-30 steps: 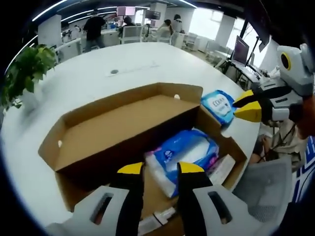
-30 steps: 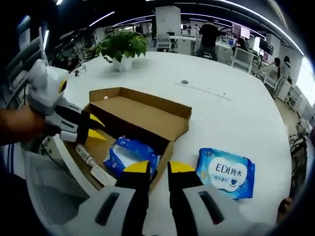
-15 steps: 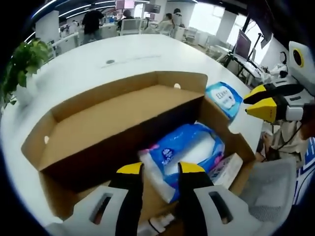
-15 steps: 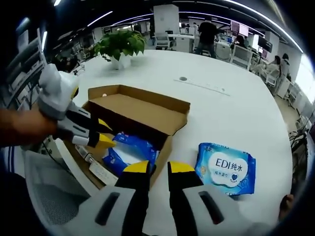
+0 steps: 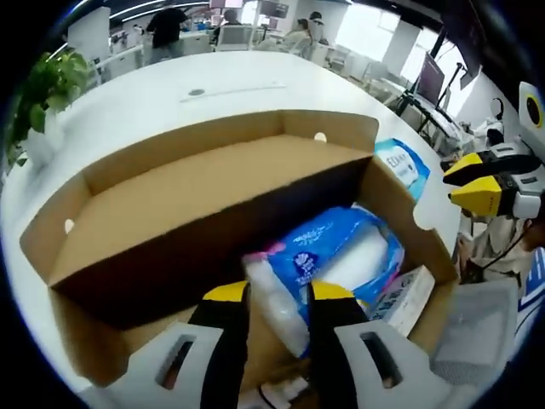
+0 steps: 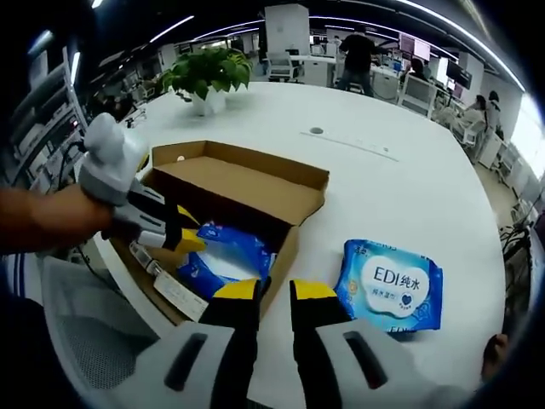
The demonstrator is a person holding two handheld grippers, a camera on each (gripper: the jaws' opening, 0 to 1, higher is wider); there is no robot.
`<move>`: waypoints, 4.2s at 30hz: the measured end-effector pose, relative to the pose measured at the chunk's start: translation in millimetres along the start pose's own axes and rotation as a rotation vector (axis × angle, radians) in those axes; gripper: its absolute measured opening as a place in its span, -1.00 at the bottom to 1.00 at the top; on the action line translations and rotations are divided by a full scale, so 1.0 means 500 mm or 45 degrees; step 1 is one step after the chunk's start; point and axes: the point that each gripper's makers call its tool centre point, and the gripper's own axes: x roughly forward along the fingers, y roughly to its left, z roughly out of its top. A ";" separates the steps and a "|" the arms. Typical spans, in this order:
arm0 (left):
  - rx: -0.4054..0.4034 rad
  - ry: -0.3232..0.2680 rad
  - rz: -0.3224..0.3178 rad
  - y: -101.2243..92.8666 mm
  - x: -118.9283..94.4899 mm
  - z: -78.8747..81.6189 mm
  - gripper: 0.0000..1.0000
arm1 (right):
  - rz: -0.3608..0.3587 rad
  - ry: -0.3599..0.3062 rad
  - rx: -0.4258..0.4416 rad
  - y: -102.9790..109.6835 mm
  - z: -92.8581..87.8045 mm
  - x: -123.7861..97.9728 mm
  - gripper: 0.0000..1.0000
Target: Operate the shoe box by opening the lid, removing the specified soft item, and placing it in the target area until the item is outside and the box remains undamaged.
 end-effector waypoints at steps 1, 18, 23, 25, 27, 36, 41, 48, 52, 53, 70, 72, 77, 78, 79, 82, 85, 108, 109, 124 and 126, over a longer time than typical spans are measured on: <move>-0.005 0.009 0.004 0.006 0.003 -0.006 -0.54 | 0.002 0.005 -0.002 0.001 -0.001 0.002 -0.76; -0.047 0.023 0.043 0.064 -0.020 -0.023 -0.58 | 0.051 0.012 -0.044 0.039 0.025 0.038 -0.76; -0.059 0.018 0.055 0.082 -0.033 -0.030 -0.59 | 0.069 0.017 -0.056 0.055 0.034 0.055 -0.76; -0.063 0.019 0.058 0.090 -0.036 -0.035 -0.60 | 0.076 0.019 -0.062 0.063 0.037 0.062 -0.76; -0.069 0.022 0.060 0.096 -0.039 -0.041 -0.60 | 0.086 0.020 -0.063 0.072 0.041 0.071 -0.76; -0.103 0.019 0.070 0.125 -0.054 -0.055 -0.61 | 0.135 0.040 -0.076 0.117 0.046 0.114 -0.76; -0.111 0.016 0.063 0.126 -0.057 -0.061 -0.64 | 0.148 0.066 -0.094 0.134 0.034 0.133 -0.76; -0.126 0.012 0.052 0.125 -0.059 -0.066 -0.65 | 0.164 0.091 -0.092 0.145 0.022 0.151 -0.75; -0.126 0.010 0.049 0.122 -0.061 -0.068 -0.66 | 0.173 0.103 -0.097 0.153 0.017 0.159 -0.74; -0.125 0.009 0.049 0.122 -0.061 -0.068 -0.66 | 0.174 0.107 -0.099 0.154 0.015 0.162 -0.74; -0.133 0.012 0.043 0.119 -0.065 -0.072 -0.68 | 0.160 0.192 -0.112 0.144 -0.014 0.200 -0.72; -0.135 0.012 0.041 0.120 -0.063 -0.071 -0.69 | 0.160 0.199 -0.102 0.143 -0.017 0.201 -0.72; -0.130 0.016 0.039 0.121 -0.063 -0.072 -0.71 | 0.162 0.214 -0.104 0.143 -0.024 0.207 -0.75; -0.130 0.017 0.038 0.121 -0.062 -0.072 -0.72 | 0.165 0.213 -0.103 0.144 -0.023 0.208 -0.76; -0.129 0.018 0.038 0.121 -0.063 -0.072 -0.72 | 0.166 0.216 -0.101 0.145 -0.024 0.208 -0.78; -0.125 0.015 0.041 0.122 -0.064 -0.073 -0.75 | 0.179 0.222 -0.097 0.150 -0.027 0.210 -0.84; -0.130 0.015 0.042 0.122 -0.063 -0.073 -0.77 | 0.182 0.234 -0.100 0.152 -0.033 0.214 -0.85; -0.032 0.012 0.042 0.115 -0.079 -0.068 -1.00 | 0.184 0.215 -0.133 0.166 -0.018 0.211 -1.00; -0.030 0.007 0.043 0.115 -0.081 -0.066 -1.00 | 0.186 0.212 -0.133 0.166 -0.017 0.209 -1.00; -0.014 -0.039 0.053 0.109 -0.126 -0.037 -1.00 | 0.191 0.133 -0.133 0.173 0.027 0.169 -1.00; -0.015 -0.050 0.053 0.108 -0.135 -0.032 -1.00 | 0.190 0.122 -0.140 0.176 0.033 0.160 -1.00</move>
